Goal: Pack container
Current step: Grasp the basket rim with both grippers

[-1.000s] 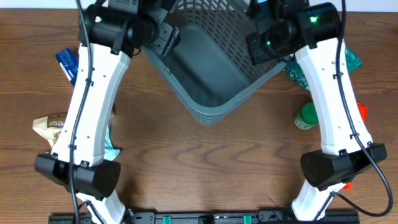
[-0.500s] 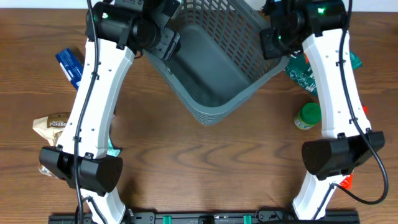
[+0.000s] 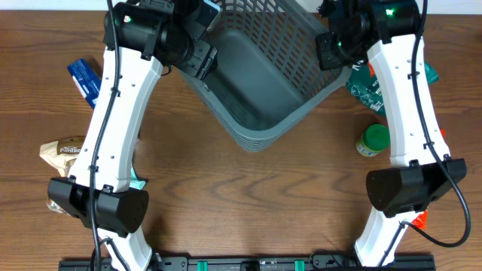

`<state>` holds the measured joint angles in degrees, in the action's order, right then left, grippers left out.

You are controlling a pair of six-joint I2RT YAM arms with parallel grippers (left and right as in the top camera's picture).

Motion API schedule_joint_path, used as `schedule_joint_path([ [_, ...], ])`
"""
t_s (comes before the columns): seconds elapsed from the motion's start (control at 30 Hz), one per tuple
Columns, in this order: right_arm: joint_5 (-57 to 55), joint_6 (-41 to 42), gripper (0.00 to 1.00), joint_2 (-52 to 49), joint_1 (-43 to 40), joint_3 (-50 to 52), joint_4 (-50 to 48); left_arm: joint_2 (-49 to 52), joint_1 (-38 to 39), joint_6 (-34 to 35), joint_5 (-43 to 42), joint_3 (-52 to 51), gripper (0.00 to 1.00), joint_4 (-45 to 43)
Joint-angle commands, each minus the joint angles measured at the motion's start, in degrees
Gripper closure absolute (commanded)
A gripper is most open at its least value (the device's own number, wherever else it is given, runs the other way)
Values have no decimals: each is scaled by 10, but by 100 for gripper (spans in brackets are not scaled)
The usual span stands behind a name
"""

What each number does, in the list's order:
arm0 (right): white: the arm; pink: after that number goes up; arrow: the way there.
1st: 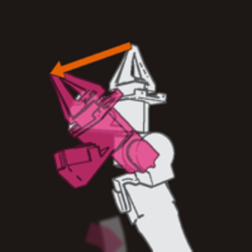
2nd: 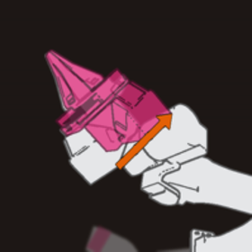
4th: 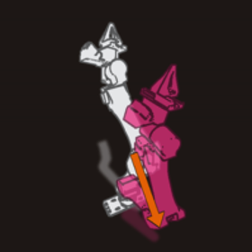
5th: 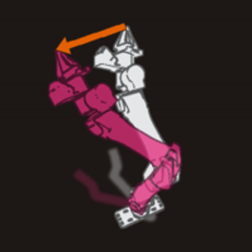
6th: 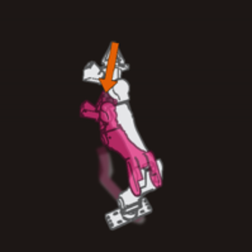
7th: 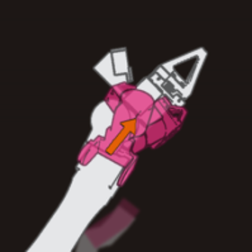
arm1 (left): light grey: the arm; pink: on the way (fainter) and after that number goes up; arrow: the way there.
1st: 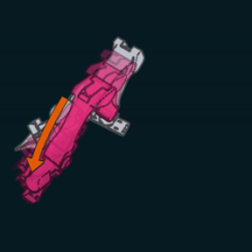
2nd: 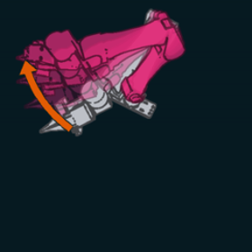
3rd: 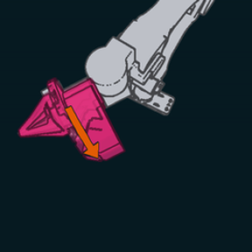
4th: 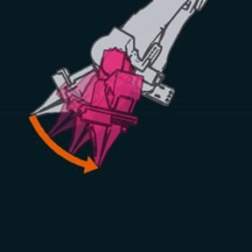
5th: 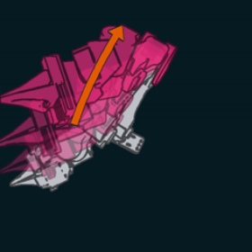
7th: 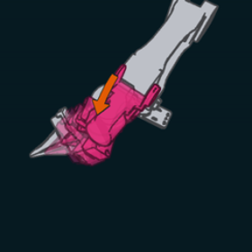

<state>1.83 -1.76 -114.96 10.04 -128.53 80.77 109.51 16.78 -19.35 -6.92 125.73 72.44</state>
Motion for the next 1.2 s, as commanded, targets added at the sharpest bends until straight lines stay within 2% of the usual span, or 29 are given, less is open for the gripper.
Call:
schedule_joint_path([
  [0.0, -21, -5, 99, -6, -19, -7, 0, 2, 0, -1, 7, 9, 31, 13],
  [0.3, -36, -8, 99, -6, -38, -7, -3, 2, 0, 1, 7, 9, 31, 52],
  [0.7, -40, -18, 99, -6, -57, -7, -14, 2, 4, 38, 7, 9, 31, 118],
  [1.17, -57, -6, 99, -6, -57, -7, -55, 2, 60, 38, 7, 9, 31, 164],
])
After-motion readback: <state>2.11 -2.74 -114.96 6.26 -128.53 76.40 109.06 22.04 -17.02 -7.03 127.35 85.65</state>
